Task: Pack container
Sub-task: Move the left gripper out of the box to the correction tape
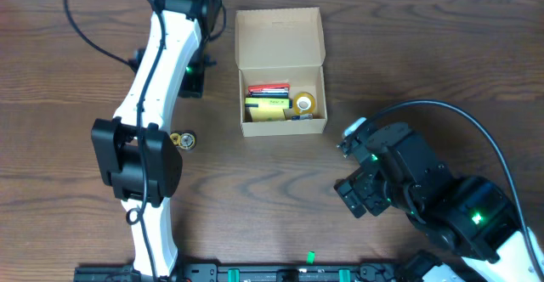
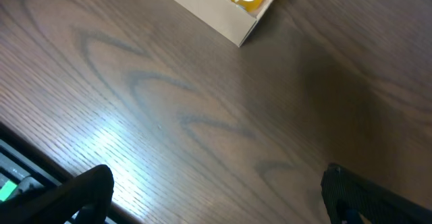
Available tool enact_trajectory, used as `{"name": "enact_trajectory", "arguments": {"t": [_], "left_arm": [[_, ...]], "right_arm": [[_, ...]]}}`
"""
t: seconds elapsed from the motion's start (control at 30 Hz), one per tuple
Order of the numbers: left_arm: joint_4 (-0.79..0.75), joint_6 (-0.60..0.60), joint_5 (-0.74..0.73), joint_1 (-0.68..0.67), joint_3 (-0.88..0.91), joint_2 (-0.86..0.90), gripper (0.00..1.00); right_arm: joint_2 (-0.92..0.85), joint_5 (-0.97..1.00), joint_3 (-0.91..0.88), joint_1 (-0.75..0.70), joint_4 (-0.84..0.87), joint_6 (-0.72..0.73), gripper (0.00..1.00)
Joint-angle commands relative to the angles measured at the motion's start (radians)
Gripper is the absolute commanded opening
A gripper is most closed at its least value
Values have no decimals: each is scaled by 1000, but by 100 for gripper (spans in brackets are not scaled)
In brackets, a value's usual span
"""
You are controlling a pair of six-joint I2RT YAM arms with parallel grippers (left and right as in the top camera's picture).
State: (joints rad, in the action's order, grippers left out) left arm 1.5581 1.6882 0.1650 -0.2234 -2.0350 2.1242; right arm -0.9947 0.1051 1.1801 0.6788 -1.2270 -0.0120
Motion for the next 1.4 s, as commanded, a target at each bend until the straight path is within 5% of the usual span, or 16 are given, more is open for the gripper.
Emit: {"name": "enact_trajectory", "arguments": {"t": [0.0,0.13,0.47,0.9,1.13,1.37], "left_arm": [[-88,-60,-119,20,105,-13,6],[-224,-164,-146,53,177,-13,6],[-237,-401,-185,104,232,-14,6],[-515,-701,-193,46,232,-23,6],[-420,-637,-77,15,315,-172,6],[-700,-560,-136,11,668,-361,6]], "right_arm": [[0,3,-1,-4,0,-11,99],[0,3,-1,-4,0,-12,99],[0,3,-1,-4,0,-12,99],[0,3,-1,-4,0,-12,99],[0,3,-1,-4,0,-12,99],[0,3,-1,-4,0,-12,99]]}}
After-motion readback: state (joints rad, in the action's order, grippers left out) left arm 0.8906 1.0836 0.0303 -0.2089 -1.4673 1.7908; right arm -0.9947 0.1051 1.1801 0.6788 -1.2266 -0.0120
